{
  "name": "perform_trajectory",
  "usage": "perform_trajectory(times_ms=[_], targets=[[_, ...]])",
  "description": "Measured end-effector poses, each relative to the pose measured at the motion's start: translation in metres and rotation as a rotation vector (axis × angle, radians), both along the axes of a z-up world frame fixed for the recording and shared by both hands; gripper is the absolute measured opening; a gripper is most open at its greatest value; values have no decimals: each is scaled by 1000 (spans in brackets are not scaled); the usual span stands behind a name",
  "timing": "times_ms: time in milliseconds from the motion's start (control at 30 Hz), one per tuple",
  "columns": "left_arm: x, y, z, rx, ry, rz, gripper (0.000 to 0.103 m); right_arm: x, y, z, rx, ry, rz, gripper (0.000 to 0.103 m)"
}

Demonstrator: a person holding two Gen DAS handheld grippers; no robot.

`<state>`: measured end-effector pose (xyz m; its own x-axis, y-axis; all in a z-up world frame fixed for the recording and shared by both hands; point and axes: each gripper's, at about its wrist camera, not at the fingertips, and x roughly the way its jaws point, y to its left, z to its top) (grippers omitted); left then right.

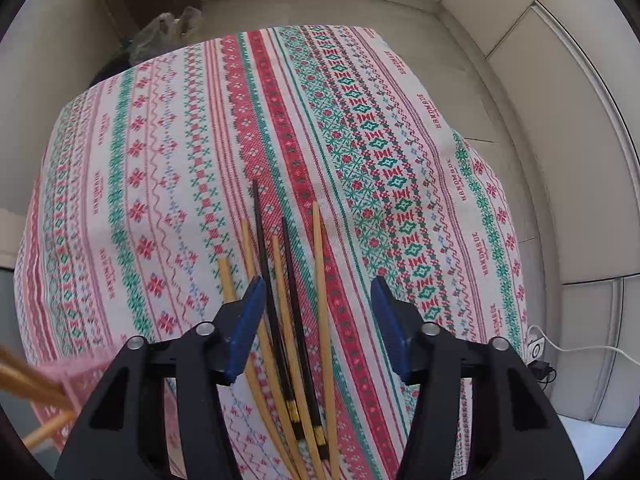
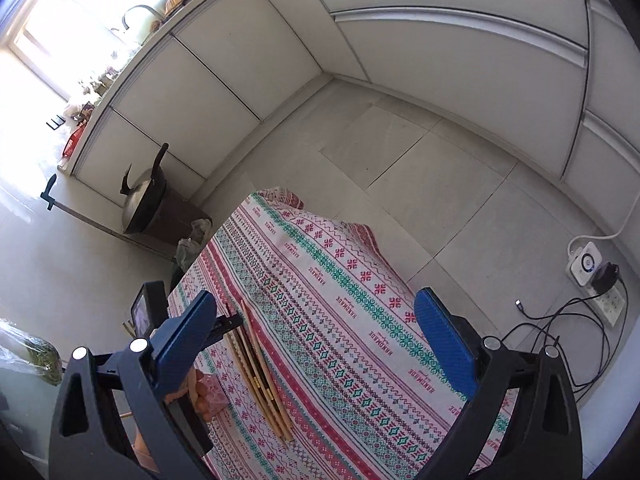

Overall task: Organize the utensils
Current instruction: 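Grasp a chopstick from the pile with the left tool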

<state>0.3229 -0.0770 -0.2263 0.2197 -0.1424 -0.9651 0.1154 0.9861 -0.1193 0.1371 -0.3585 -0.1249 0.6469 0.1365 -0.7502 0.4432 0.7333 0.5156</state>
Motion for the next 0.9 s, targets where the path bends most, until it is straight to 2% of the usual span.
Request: perform_trajectory(times_ms=[133, 200, 367, 433, 467, 500, 567, 600, 733, 900], targets=[[13, -4, -12, -15, 13, 23, 44, 7, 8, -7, 1, 23, 30, 96], [19, -9, -18, -10, 14, 11, 38, 9, 11, -8, -13, 30, 43, 96], [27, -19, -34, 26, 21, 1, 34, 11, 7, -15, -30, 52, 28, 96], [28, -21, -35, 38, -9, -6, 33, 12, 5, -18, -26, 63, 18, 96], [27, -23, -36, 57, -22, -17, 29, 13, 4, -19, -25, 67, 17, 96], [25, -26, -36, 90, -34, -30, 18, 13, 5, -21, -25, 70, 17, 96], [18, -30, -37, 99, -51, -52, 5, 15, 6, -24, -25, 78, 23, 96], [15, -32, -37, 85, -51, -55, 5, 17, 7, -25, -22, 83, 26, 96], [-27, -27, -19, 10, -95, -80, 5, 25, 9, -33, -7, 96, 24, 96], [-110, 7, 40, -120, -177, -133, 4, 44, 40, -40, -92, 88, 111, 96]])
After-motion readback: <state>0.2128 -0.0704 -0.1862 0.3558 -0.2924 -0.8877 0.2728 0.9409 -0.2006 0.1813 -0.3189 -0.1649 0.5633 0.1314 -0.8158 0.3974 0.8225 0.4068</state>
